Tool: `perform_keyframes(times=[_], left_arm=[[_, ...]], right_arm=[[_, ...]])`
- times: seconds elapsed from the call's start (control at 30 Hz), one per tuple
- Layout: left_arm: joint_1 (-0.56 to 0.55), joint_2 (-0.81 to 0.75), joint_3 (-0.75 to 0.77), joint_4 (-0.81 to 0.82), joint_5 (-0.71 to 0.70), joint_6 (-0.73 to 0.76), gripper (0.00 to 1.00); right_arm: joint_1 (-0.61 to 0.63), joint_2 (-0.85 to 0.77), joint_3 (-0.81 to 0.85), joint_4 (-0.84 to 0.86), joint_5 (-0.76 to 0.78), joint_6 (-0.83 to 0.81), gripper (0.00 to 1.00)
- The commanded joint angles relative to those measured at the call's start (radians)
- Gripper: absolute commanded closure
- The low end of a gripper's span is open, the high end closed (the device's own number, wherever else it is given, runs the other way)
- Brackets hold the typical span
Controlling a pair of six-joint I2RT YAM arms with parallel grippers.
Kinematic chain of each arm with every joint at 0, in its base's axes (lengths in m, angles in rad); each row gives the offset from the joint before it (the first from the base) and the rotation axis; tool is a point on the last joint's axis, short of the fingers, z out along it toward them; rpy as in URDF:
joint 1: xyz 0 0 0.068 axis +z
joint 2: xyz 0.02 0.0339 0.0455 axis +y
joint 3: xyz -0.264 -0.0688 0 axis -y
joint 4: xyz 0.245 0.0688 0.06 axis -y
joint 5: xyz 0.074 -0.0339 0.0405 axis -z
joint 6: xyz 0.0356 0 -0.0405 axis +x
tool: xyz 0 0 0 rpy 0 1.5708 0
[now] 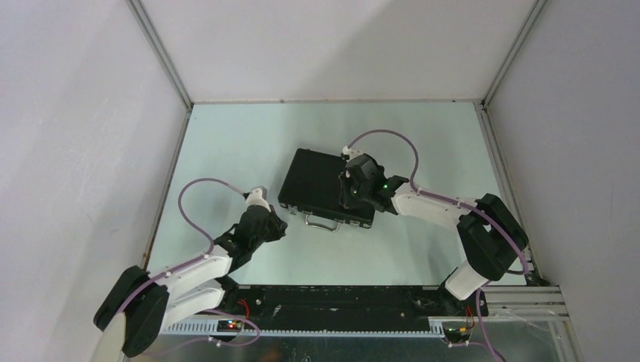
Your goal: Pack up texas hold em set
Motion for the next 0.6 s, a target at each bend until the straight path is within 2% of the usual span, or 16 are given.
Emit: perform_keyframes(times=[0.0, 0.03, 0.07, 0.13, 0.2, 0.23, 0.3, 0.33, 0.37, 0.4, 0.43, 0.57], left_arm=[[-0.004, 0.067, 0.017, 0.118, 0.025, 0.012, 1.0], [-0.004, 0.077, 0.023, 0.128, 0.025, 0.018, 1.0], [-0.003, 0.092, 0.025, 0.132, 0.025, 0.02, 1.0], [-0.002, 0.107, 0.03, 0.144, 0.026, 0.025, 1.0], [-0.002, 0.118, 0.033, 0.156, 0.027, 0.028, 1.0], [-0.002, 0.121, 0.033, 0.159, 0.027, 0.029, 1.0], [-0.003, 0.126, 0.038, 0.162, 0.022, 0.036, 1.0], [-0.002, 0.128, 0.039, 0.162, 0.02, 0.04, 1.0], [-0.003, 0.13, 0.04, 0.162, 0.015, 0.042, 1.0], [-0.003, 0.131, 0.042, 0.163, 0.013, 0.046, 1.0], [-0.003, 0.133, 0.043, 0.162, 0.011, 0.047, 1.0], [-0.003, 0.151, 0.049, 0.171, 0.016, 0.05, 1.0]], right_arm=[[-0.009, 0.015, 0.104, -0.203, -0.019, -0.074, 0.75], [-0.029, 0.019, 0.129, -0.213, -0.037, -0.086, 0.62], [-0.04, 0.037, 0.193, -0.24, -0.044, -0.09, 0.39], [-0.07, 0.085, 0.286, -0.262, -0.032, -0.097, 0.19], [-0.11, 0.158, 0.385, -0.27, -0.033, -0.102, 0.19], [-0.12, 0.184, 0.46, -0.278, -0.042, -0.103, 0.21], [-0.142, 0.281, 0.59, -0.301, -0.044, -0.105, 0.35], [-0.157, 0.343, 0.634, -0.31, -0.045, -0.106, 0.53], [-0.162, 0.377, 0.722, -0.323, -0.046, -0.105, 0.64], [-0.172, 0.448, 0.766, -0.33, -0.045, -0.106, 0.82], [-0.177, 0.527, 0.861, -0.354, -0.045, -0.106, 0.96], [-0.193, 0.774, 1.185, -0.486, -0.067, -0.104, 1.0]])
